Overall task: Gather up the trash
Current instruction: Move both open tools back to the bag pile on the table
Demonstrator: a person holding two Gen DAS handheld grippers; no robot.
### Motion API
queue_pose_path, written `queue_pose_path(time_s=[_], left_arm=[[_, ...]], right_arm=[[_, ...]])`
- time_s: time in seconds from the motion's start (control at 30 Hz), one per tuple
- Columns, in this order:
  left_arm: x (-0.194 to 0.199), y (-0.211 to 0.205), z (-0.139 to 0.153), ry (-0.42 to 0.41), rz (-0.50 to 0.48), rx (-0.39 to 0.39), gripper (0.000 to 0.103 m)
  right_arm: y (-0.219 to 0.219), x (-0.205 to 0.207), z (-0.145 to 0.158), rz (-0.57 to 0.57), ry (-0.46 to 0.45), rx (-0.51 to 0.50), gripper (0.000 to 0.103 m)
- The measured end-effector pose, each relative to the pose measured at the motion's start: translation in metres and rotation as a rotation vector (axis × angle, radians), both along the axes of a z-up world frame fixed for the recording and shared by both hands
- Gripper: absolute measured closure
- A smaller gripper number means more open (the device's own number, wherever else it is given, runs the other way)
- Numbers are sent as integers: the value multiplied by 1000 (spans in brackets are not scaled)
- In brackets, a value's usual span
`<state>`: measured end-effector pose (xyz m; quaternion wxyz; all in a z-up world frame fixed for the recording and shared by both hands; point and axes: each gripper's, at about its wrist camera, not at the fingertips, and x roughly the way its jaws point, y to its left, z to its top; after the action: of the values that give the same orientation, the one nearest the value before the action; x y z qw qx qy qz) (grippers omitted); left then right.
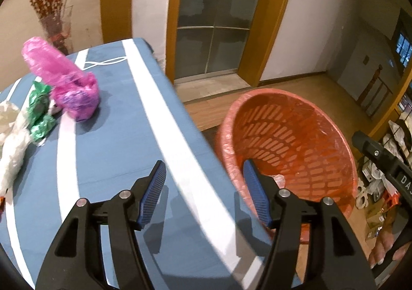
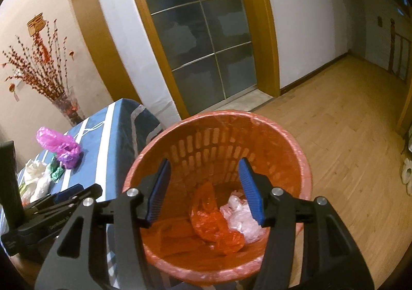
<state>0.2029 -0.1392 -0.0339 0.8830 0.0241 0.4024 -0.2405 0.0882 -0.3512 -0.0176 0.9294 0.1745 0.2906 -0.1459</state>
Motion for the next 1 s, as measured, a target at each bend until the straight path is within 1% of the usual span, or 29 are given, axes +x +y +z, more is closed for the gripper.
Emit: queue_pose_path(time_s=[0.07,0.3,0.47,0.7,0.87,1.0], left_arm=[[1,11,1,-5,23,-3,36],[1,48,3,-15,89,-15,34],[-2,86,3,-50,165,-9,32],[-4,150,4,-94,292,5,29],[-3,186,3,-104,361,4,28],[-3,210,1,-104,395,-7,28]], right_arm=[[8,4,1,19,4,-5,49],[43,21,2,100,20,-29,49],[77,42,3,182,35,-40,49],[137,81,0,319,51,-54,49],[179,113,-3,407,63,-47,49],[210,139,-4,457,57,-58,49]])
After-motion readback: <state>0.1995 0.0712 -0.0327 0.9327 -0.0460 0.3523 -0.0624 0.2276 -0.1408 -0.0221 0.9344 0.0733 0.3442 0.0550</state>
